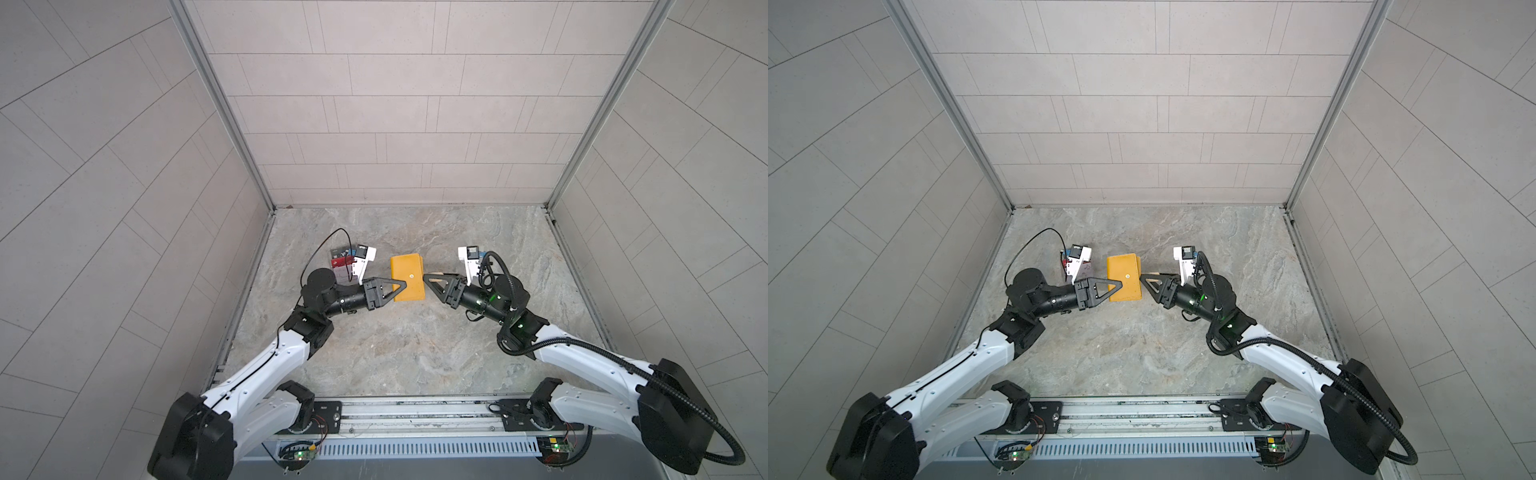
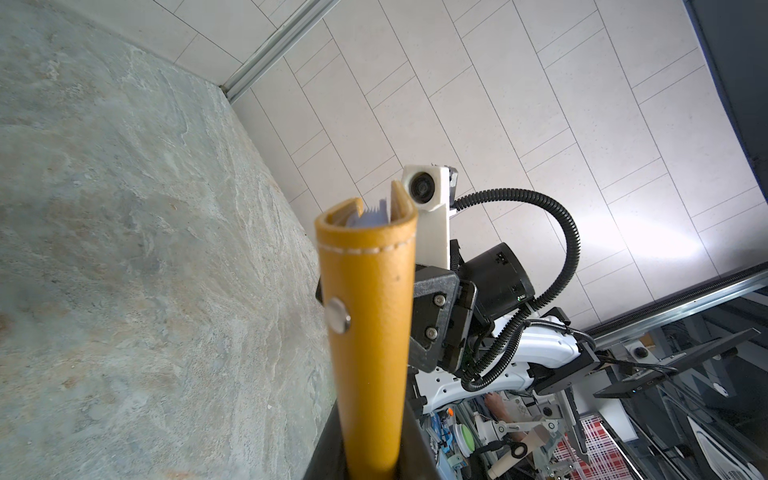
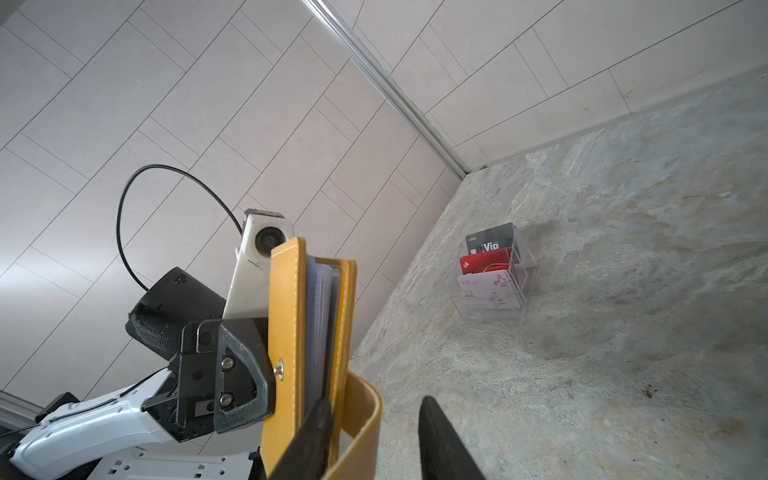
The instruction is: Take the credit cards out of the card holder
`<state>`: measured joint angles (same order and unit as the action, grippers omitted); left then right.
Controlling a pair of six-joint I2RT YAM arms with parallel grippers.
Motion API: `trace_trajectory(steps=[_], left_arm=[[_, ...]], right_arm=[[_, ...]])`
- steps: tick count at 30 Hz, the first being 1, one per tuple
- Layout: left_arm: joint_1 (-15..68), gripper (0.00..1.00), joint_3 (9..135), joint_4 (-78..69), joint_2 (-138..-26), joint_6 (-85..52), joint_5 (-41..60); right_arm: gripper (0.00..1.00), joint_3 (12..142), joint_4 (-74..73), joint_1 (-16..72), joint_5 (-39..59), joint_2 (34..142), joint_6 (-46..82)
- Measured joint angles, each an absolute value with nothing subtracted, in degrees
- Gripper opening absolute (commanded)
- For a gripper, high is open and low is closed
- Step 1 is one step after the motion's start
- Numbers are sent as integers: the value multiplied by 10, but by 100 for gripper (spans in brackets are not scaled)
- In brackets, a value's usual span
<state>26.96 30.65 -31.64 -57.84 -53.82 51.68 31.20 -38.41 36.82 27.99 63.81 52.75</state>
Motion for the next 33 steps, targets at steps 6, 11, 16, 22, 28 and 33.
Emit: trace_trajectory(steps=[6,11,16,22,28,33], left_arm=[[271,0,307,-318,-578,-538,517],[271,0,307,-319,-578,-540,518],[270,4,307,-319,-579,-540,515],[271,27,309,-286,-579,-511,509],[288,58,355,-126,-575,-411,457],[333,63,399,-4,-573,-313,391]], right_arm=[[30,317,-391,371,295,653,535],[20,322,-410,373,316,670,545],[6,324,-433,372,330,677,557],[0,324,-404,374,326,672,547],[0,324,-330,376,296,646,509],[0,324,-276,376,278,641,489]])
